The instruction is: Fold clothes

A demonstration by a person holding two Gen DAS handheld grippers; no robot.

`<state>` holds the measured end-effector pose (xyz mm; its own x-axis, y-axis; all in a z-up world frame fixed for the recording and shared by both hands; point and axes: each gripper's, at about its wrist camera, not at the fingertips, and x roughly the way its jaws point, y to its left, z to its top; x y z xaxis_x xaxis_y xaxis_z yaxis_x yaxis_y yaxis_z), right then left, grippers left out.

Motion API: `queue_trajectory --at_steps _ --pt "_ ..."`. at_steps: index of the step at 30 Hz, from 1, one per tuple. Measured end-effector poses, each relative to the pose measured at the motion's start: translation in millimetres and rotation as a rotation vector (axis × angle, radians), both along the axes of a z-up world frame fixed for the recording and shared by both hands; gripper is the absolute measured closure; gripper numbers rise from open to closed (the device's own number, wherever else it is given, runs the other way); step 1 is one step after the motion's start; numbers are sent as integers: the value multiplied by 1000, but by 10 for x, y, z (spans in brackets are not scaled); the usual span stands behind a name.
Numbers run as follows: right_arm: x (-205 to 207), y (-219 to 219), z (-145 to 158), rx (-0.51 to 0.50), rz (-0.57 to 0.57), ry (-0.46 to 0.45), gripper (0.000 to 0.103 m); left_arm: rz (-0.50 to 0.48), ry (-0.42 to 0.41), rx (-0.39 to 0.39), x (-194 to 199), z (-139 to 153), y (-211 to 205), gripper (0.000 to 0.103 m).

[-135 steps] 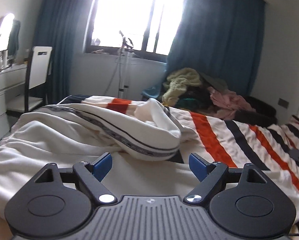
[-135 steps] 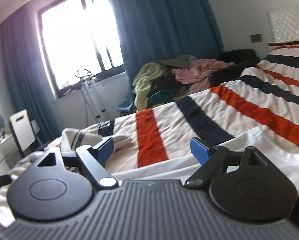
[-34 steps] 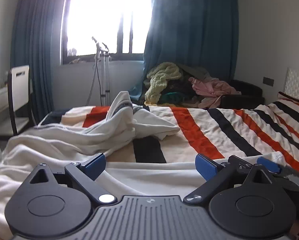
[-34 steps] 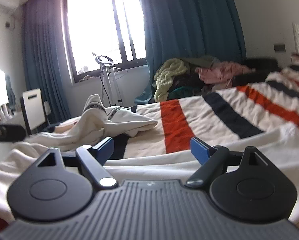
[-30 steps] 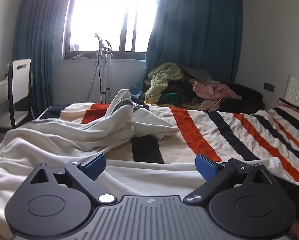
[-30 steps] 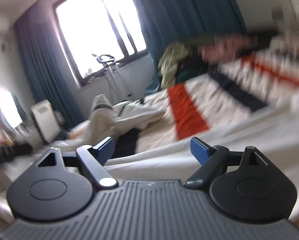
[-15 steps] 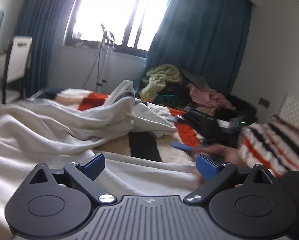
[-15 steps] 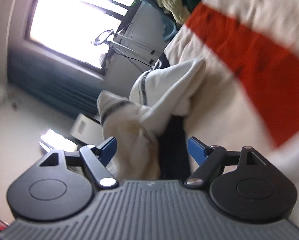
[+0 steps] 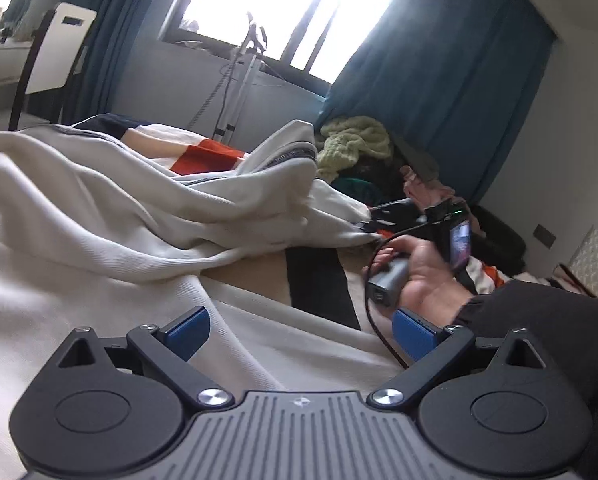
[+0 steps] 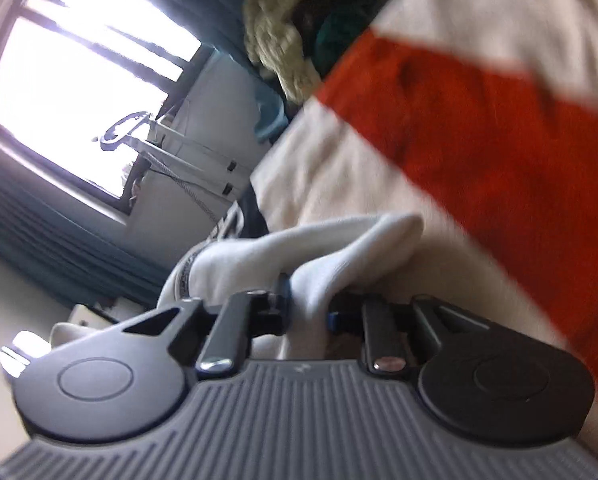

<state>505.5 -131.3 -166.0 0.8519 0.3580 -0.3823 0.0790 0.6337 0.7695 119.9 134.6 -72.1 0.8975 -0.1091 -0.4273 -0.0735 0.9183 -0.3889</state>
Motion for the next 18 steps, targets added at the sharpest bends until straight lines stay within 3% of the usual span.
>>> queue_trajectory --at_steps 6,10,13,18 --pt "-374 -656 670 -104 -168 -124 94 16 -32 8 -110 99 -19 4" --pt "-838 -1161 1003 -219 -196 -183 93 6 -53 45 -194 165 -95 4" --pt "-1176 -1474 958 -216 -191 -161 93 0 -53 65 -227 181 -152 4" --pt "-1667 -1771 441 -66 -179 -62 92 -5 -49 83 -277 178 -204 4"
